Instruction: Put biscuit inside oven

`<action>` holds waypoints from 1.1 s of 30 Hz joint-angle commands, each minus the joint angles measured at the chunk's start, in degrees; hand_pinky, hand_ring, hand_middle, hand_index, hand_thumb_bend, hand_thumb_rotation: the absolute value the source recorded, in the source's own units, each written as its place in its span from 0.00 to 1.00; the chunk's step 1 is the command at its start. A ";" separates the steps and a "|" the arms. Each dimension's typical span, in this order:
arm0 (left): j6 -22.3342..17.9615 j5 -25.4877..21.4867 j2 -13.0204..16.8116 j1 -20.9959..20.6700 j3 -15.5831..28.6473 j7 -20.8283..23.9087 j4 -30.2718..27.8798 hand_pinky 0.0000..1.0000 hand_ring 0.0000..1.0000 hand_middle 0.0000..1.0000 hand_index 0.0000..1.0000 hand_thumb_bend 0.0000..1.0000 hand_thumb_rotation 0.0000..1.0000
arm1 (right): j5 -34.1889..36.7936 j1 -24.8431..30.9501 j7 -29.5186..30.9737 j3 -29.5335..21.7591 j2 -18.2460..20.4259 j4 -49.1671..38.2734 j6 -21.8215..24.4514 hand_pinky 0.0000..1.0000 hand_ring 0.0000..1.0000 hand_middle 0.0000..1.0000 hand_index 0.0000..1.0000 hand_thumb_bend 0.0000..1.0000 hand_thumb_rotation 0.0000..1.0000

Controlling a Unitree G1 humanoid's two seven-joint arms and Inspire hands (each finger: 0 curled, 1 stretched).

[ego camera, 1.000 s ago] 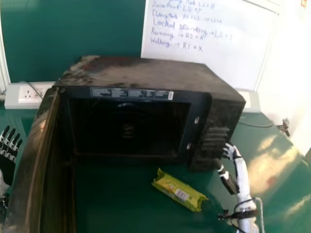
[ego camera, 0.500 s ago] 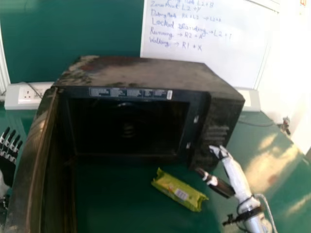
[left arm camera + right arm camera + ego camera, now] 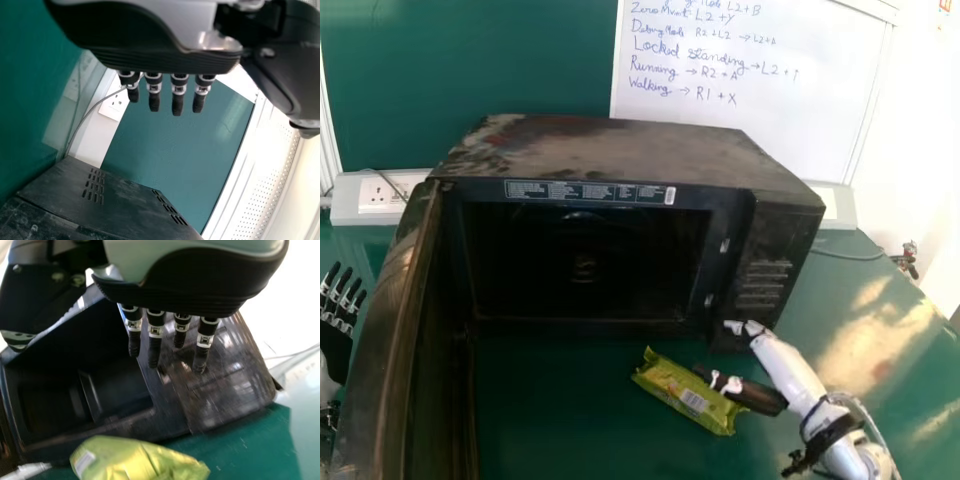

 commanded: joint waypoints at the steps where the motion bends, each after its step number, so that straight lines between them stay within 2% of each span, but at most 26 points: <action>1: 0.37 -0.19 -2.82 2.00 -0.31 0.44 1.61 1.00 0.79 0.82 0.98 0.00 0.00 | -0.20 0.32 2.48 0.55 -1.09 -2.11 2.48 0.89 0.92 0.92 0.94 0.99 0.60; 7: -0.37 0.09 -2.84 2.00 -0.37 0.36 1.74 1.00 0.78 0.82 0.97 0.00 0.00 | -1.06 0.56 8.51 0.88 -2.40 -5.83 8.25 0.93 0.93 0.93 0.96 0.99 0.58; 13: -0.35 0.00 -2.91 1.95 -0.29 0.42 1.81 1.00 0.78 0.82 0.98 0.00 0.00 | -2.14 0.24 13.35 2.00 -3.59 -8.62 13.47 0.93 0.94 0.93 0.96 0.98 0.50; 23: -0.01 -0.28 -2.95 1.99 -0.27 0.25 1.60 1.00 0.78 0.82 0.98 0.00 0.00 | -4.00 -0.12 16.23 3.34 -4.47 -10.93 16.35 0.94 0.94 0.93 0.96 0.98 0.43; 33: -0.92 -0.12 -2.89 1.86 -0.23 -0.35 2.24 1.00 0.79 0.83 0.99 0.00 0.00 | -8.94 -1.43 17.89 7.14 -4.72 -12.54 17.55 0.97 0.95 0.93 0.97 1.00 0.44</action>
